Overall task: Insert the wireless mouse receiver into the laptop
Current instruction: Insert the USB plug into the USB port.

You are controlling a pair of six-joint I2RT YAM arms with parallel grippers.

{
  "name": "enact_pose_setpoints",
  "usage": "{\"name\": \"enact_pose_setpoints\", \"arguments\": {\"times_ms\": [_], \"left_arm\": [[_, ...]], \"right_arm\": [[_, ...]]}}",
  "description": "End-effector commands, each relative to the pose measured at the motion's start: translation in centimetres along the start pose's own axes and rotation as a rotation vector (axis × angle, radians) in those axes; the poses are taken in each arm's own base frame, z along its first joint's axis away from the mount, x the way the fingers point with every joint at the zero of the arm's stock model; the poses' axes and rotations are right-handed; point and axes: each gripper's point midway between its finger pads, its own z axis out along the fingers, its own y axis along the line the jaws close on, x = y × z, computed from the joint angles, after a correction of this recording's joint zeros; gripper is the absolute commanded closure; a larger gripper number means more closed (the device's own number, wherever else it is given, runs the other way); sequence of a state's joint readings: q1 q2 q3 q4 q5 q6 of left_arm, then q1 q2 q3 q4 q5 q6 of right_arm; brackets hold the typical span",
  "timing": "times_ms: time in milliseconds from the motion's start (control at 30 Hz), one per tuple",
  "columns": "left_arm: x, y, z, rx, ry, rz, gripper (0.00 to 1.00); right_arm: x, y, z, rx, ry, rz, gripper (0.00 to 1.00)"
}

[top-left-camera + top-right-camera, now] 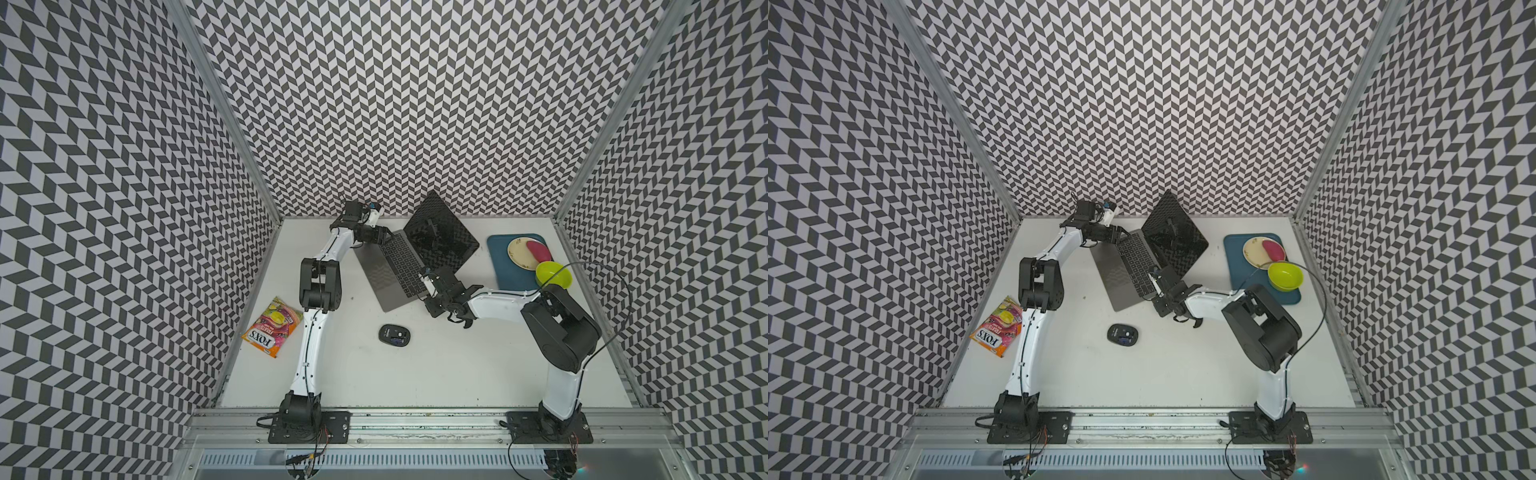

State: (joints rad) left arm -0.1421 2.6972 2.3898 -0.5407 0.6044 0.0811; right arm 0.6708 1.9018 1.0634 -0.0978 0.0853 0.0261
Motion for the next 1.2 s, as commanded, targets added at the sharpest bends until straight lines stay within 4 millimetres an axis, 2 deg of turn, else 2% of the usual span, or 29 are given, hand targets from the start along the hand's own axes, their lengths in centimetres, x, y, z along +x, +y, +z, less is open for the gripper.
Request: {"name": "enact_pose_setpoints", "arguments": {"times_ms": [0,167,433,667,1167], "left_arm": [[3.7,-0.8,1.2,0.046,0.112,-0.064,0.29],[3.7,-0.6,1.1,0.037,0.112,-0.066,0.29],[3.9,-0.7,1.2,0.049,0.116,-0.061,0.30],[4.0,-0.5,1.0,0.041,0.119,-0.059,0.30],[4.0,0.2,0.7,0.033,0.114,-0.081,0.32]], "right_arm": [[2.2,-1.3,1.3,0.043,0.074,0.009,0.86],[2.6,-1.6,1.4,0.052,0.083,0.014,0.86],[2.1,-1.7,2.0,0.049,0.089,0.024,0.86],[2.8,-2.3,2.4,0.066,0.125,0.072,0.86],[2.3,-4.4,2.6,0.119,0.115,0.143,0.86]]}}
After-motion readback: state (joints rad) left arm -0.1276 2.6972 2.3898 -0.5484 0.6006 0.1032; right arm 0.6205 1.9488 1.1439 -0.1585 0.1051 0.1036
